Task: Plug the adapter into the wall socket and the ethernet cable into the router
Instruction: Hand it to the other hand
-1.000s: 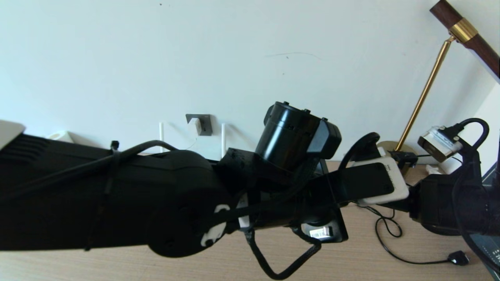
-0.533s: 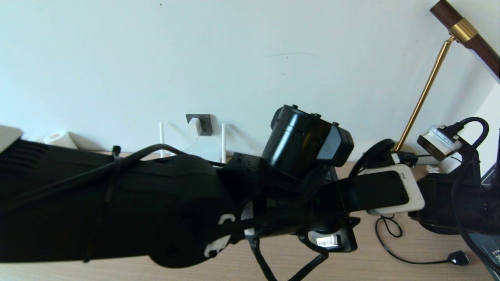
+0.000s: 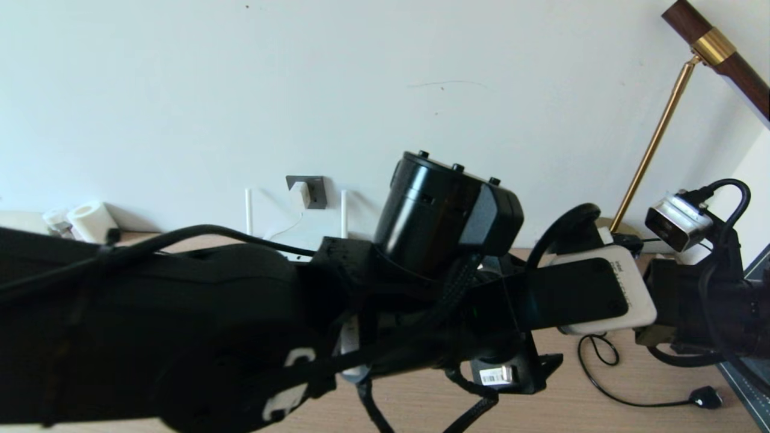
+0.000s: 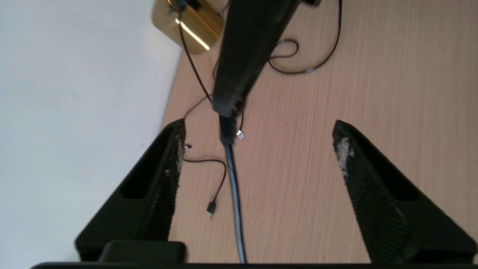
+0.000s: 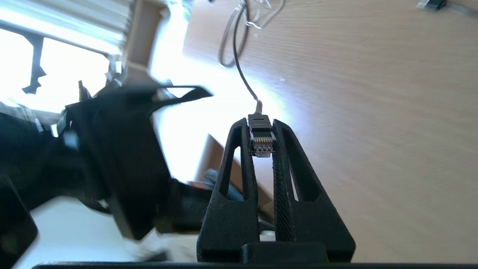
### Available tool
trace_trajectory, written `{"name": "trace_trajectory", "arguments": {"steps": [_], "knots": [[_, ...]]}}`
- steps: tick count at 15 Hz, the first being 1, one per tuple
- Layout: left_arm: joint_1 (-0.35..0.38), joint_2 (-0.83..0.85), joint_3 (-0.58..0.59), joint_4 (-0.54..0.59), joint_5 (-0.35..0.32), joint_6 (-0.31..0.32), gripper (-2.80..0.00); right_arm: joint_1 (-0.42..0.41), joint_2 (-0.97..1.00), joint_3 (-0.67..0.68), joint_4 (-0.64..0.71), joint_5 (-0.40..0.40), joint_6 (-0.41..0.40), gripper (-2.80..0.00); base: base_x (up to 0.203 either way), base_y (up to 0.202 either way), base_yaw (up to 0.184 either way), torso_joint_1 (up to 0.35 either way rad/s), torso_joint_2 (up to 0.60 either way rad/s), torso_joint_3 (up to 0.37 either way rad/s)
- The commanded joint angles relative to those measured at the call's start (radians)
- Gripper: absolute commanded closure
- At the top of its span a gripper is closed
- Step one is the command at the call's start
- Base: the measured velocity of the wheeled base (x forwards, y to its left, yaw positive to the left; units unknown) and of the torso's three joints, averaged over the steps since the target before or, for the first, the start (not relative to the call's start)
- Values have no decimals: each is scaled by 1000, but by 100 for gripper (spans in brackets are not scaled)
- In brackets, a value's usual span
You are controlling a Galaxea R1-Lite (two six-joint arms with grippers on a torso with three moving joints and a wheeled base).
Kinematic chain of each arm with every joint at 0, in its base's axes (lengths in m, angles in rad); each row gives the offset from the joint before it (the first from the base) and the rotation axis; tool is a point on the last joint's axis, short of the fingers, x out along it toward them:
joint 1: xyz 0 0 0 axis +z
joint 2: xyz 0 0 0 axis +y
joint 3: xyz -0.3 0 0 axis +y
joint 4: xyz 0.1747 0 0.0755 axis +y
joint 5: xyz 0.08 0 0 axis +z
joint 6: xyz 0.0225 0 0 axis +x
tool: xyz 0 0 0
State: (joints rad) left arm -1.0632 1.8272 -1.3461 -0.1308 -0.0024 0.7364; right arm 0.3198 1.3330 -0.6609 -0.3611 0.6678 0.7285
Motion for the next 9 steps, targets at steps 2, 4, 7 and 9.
{"name": "trace_trajectory", "arguments": {"steps": [2,4,7,9], "knots": [[15,-192,159,-56,18,-29,-280,-1,14,-62,4,14,160,0,0,0,0,0,0,0],[107,-278,258,-108,20,-57,-280,0,50,-136,42,50,259,0,0,0,0,0,0,0],[303,-331,345,-183,-106,-134,-280,0,159,-304,176,101,396,0,0,0,0,0,0,0],[408,-301,384,-347,-201,-145,-280,1,223,-424,285,147,461,0,0,0,0,0,0,0]]}}
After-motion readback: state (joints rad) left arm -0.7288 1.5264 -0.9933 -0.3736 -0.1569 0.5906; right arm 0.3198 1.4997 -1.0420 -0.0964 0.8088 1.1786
